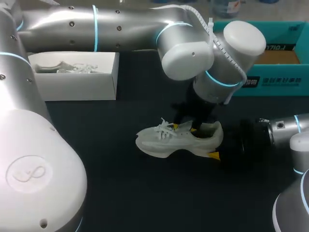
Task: Take the shoe out of the shoebox, open the shoe tongue, remove and reinsert the insole, then place the shoe into the shoebox
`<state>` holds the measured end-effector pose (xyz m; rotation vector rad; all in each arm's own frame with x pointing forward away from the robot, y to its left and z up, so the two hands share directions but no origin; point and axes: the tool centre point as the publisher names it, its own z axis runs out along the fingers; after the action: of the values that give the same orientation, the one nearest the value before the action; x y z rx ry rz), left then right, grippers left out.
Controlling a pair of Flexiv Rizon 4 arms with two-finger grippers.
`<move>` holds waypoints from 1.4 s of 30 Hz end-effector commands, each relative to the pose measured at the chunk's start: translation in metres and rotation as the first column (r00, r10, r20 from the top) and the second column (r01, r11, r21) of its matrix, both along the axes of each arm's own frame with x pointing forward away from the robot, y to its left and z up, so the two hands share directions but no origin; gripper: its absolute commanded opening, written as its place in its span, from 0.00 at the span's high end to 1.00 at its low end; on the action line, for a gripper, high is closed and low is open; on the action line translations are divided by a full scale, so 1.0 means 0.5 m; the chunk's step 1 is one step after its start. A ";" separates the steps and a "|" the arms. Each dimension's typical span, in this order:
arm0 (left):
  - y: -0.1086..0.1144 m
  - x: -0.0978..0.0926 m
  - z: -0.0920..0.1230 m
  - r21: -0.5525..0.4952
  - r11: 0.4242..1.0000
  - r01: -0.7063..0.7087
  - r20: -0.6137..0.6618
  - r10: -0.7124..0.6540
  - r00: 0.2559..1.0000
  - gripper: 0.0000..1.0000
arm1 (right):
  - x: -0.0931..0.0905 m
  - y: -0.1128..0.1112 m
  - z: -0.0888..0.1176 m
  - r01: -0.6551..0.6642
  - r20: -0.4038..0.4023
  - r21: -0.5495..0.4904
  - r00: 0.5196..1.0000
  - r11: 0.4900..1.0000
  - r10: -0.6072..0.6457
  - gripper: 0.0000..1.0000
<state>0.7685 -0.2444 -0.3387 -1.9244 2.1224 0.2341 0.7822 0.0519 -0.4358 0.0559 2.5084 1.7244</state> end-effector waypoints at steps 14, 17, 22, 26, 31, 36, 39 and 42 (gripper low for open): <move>0.131 0.026 0.062 -0.098 0.990 -0.103 0.007 0.104 0.995 1.00 | -0.002 0.006 -0.016 0.001 0.000 -0.004 1.000 1.000 -0.001 1.00; 0.121 0.022 0.065 -0.104 0.990 -0.095 -0.001 0.096 0.995 1.00 | -0.002 0.006 -0.016 0.001 0.000 -0.004 1.000 1.000 -0.001 1.00; 0.086 0.024 0.075 -0.106 0.993 -0.043 -0.005 0.043 0.999 0.42 | -0.002 0.006 -0.016 0.001 0.000 -0.004 1.000 1.000 -0.001 1.00; 0.056 0.036 0.081 -0.086 0.996 -0.008 -0.008 0.008 1.000 0.00 | -0.002 0.006 -0.016 0.001 0.000 -0.004 1.000 1.000 -0.001 1.00; 0.031 0.055 0.069 -0.047 0.999 0.023 -0.014 -0.024 1.000 0.00 | -0.002 0.006 -0.016 0.001 0.000 -0.004 1.000 1.000 -0.001 1.00; 0.024 0.071 0.054 -0.022 0.999 0.031 -0.021 -0.031 0.999 0.79 | -0.002 0.006 -0.016 0.001 0.000 -0.004 1.000 1.000 -0.001 1.00; 0.028 0.074 0.056 -0.022 0.999 0.032 -0.022 -0.032 0.999 1.00 | -0.002 0.006 -0.016 0.001 0.000 -0.004 1.000 1.000 -0.001 1.00; 0.042 0.072 0.066 -0.034 0.999 0.026 -0.015 -0.027 1.000 1.00 | -0.002 0.006 -0.016 0.001 0.000 -0.004 1.000 1.000 -0.001 1.00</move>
<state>0.8051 -0.2251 -0.3108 -1.9163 2.1756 0.2141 0.7822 0.0519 -0.4358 0.0561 2.5084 1.7244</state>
